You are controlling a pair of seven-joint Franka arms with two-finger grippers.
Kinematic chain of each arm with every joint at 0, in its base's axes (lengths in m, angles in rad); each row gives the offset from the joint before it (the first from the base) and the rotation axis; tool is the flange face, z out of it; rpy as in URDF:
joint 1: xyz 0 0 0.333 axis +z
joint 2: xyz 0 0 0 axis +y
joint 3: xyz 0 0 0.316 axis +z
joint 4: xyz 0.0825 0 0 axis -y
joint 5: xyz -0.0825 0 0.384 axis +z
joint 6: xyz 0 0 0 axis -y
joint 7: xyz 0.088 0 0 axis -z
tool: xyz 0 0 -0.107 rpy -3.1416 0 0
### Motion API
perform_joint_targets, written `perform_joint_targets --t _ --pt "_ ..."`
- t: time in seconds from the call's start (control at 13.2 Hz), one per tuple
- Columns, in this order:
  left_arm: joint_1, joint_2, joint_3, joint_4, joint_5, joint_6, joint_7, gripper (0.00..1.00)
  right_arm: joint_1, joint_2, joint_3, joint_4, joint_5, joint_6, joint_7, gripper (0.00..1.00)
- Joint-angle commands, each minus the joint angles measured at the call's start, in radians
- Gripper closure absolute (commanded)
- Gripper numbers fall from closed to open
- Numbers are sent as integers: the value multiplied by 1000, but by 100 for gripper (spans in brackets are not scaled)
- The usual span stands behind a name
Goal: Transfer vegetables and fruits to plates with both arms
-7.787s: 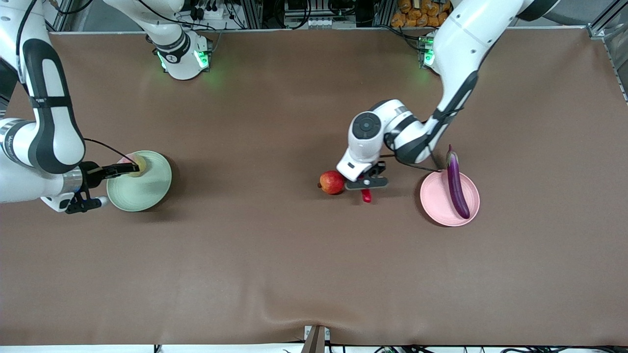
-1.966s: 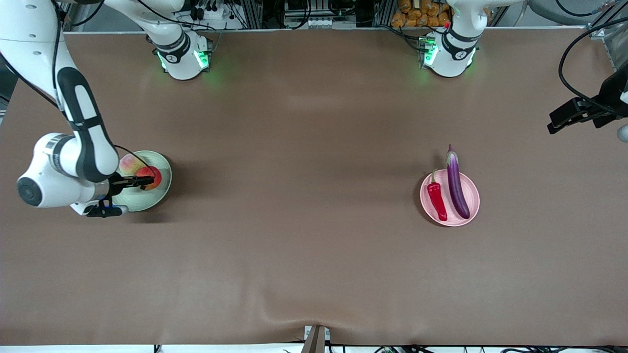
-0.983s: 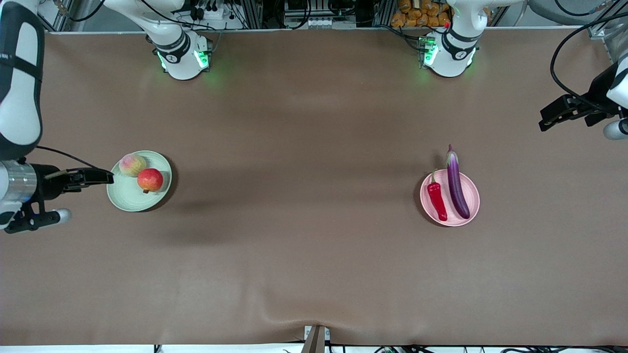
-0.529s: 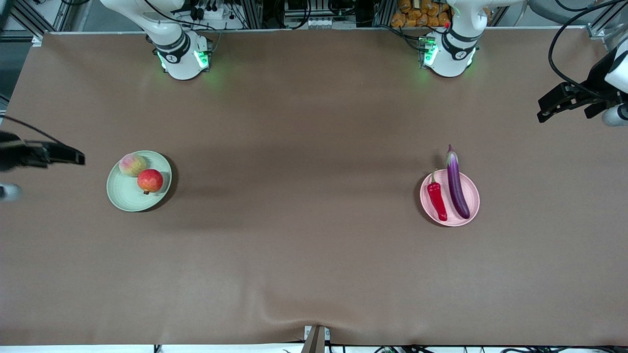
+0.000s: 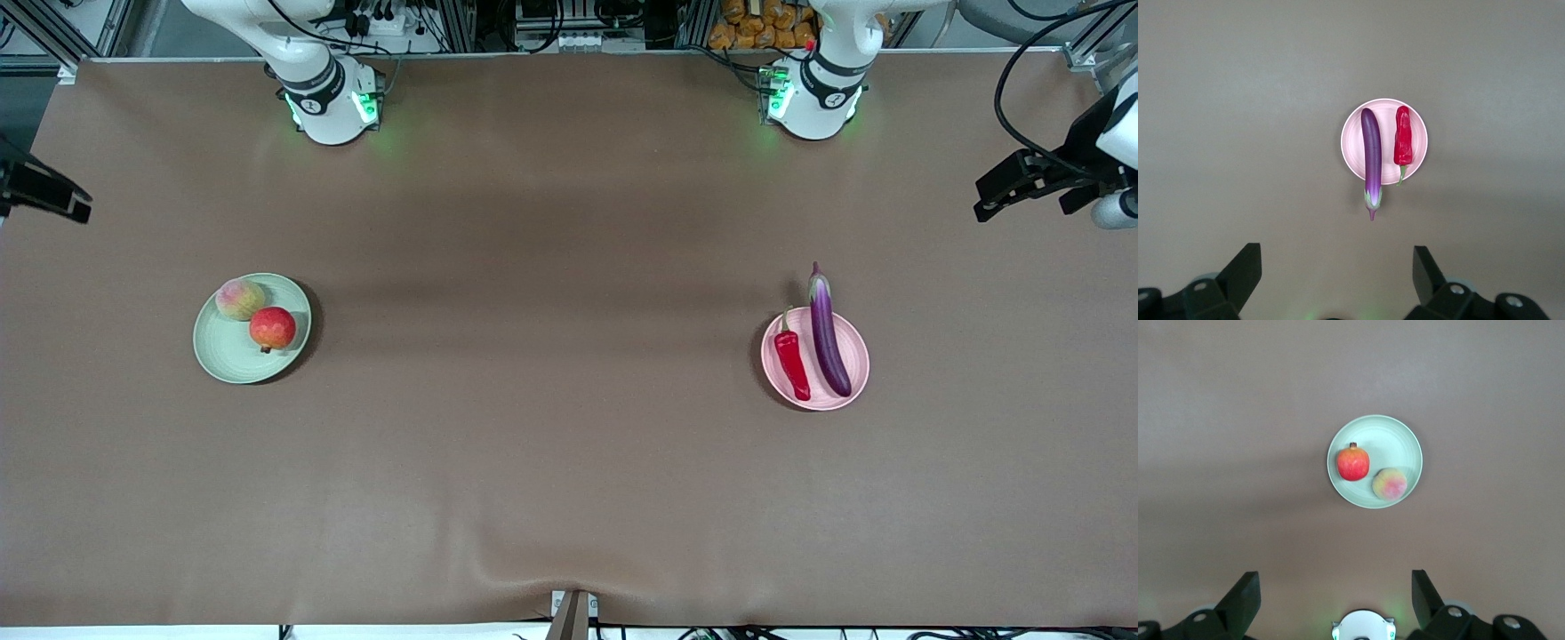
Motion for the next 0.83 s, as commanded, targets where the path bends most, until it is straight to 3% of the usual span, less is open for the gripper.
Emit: perform_joint_targets --t 0.0,0.15,0.76 --pt "-3 4 -6 4 -12 -17 -2 0 -7 -103 44 -122 -70 31 17 0" --pt "-2 4 -17 4 -12 -17 1 0 -18 -115 81 -145 -111 45 19 0" --pt "6 5 -17 15 -13 -17 15 0 -15 -129 85 -180 -99 97 2 0"
